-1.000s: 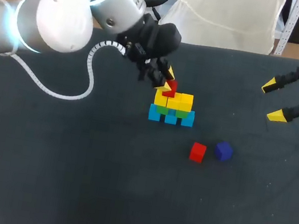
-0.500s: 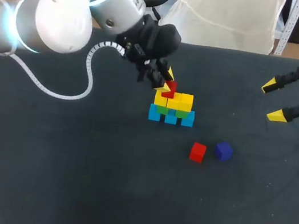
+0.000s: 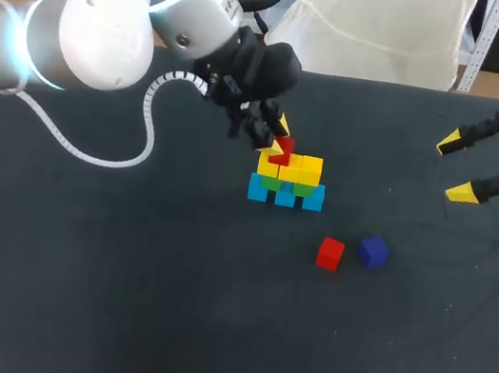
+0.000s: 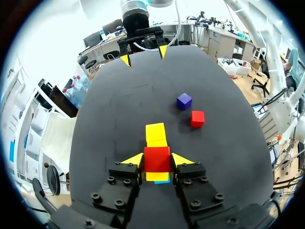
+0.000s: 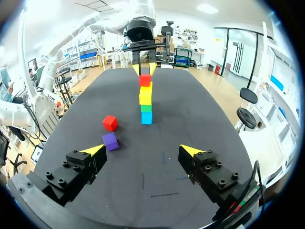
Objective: Place the blue cubes, place green cubes on the blue cubes, place the yellow cubes on the green cubes, then place the red cubes on the yellow cubes, and place purple cube on the red cubes.
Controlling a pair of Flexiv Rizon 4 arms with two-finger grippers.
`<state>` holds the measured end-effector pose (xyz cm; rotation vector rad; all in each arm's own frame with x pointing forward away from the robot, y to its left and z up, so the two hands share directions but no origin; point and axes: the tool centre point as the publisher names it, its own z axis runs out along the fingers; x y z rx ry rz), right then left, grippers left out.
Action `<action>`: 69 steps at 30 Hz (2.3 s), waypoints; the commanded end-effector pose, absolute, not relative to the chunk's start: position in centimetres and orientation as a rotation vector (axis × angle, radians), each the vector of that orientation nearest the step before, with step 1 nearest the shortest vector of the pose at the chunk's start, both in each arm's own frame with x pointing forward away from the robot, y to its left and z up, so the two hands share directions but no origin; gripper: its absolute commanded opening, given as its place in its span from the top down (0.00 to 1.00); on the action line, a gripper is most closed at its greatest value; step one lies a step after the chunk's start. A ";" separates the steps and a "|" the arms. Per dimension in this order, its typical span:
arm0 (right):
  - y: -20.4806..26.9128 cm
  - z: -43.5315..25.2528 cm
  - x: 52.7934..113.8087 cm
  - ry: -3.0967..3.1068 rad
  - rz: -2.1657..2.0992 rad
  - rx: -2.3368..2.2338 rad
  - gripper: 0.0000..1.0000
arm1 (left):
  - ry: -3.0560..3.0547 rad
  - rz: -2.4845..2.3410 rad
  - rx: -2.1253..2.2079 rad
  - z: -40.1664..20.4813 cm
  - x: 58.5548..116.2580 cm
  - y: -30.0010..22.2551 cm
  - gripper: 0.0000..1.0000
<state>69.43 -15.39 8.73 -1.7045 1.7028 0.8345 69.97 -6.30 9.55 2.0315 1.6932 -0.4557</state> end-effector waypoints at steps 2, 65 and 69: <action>-15.4 8.7 69.5 1.701 0.836 -1.705 0.00 | 1.694 -0.457 2.036 9.4 70.1 -6.3 0.88; -15.4 8.7 69.5 1.701 0.836 -1.705 0.00 | 1.826 -0.524 1.807 9.0 66.8 4.7 0.00; -15.4 8.7 69.5 1.701 0.836 -1.705 0.00 | 1.827 -0.518 1.801 9.1 66.7 5.1 0.00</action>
